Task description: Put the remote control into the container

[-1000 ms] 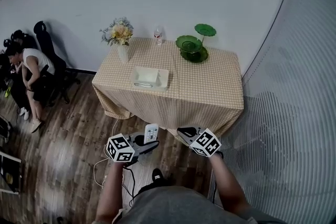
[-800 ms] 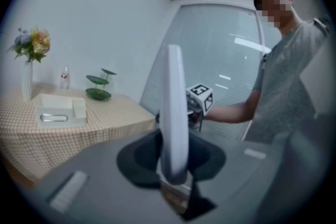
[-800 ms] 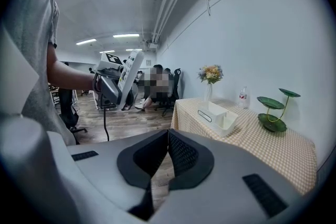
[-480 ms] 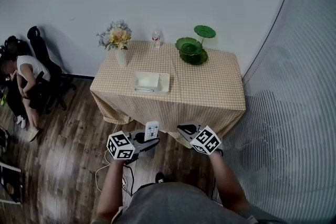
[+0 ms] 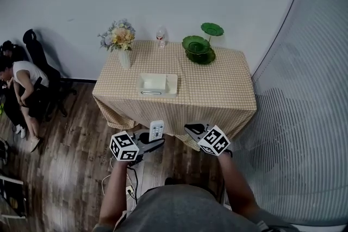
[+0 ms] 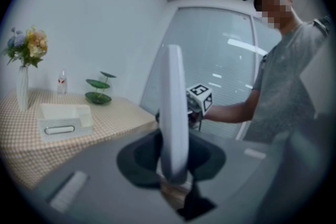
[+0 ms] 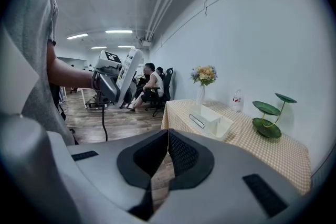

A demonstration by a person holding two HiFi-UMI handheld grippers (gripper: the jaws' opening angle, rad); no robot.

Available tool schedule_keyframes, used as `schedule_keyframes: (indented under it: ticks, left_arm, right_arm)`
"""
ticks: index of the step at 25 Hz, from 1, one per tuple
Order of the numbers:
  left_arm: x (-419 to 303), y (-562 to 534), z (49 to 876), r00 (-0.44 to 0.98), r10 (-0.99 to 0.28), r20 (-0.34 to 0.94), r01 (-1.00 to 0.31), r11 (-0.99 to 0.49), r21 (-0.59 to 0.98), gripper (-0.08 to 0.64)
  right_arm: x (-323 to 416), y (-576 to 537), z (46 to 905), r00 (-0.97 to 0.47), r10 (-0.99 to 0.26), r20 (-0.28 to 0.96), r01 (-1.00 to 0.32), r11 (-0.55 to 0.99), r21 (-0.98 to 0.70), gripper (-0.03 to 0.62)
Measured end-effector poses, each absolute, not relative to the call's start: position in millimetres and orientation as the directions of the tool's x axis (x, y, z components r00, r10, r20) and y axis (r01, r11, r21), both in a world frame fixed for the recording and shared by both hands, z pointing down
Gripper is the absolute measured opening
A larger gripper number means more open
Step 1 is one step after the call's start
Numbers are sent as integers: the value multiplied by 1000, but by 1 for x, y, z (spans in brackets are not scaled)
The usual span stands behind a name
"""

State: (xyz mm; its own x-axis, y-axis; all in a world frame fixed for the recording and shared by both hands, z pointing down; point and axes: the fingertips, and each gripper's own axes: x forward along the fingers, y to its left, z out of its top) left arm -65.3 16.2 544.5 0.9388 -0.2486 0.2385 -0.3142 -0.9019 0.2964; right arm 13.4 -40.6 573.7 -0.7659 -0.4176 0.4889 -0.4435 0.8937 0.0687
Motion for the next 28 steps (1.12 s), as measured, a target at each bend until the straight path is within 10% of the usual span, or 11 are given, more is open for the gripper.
schedule_keyframes:
  ticks: [28]
  left_arm:
    - [-93, -1, 554, 941, -202, 271, -288, -899, 329, 86]
  right_arm:
    - [1, -78, 573, -747, -456, 483, -495, 867, 54, 20]
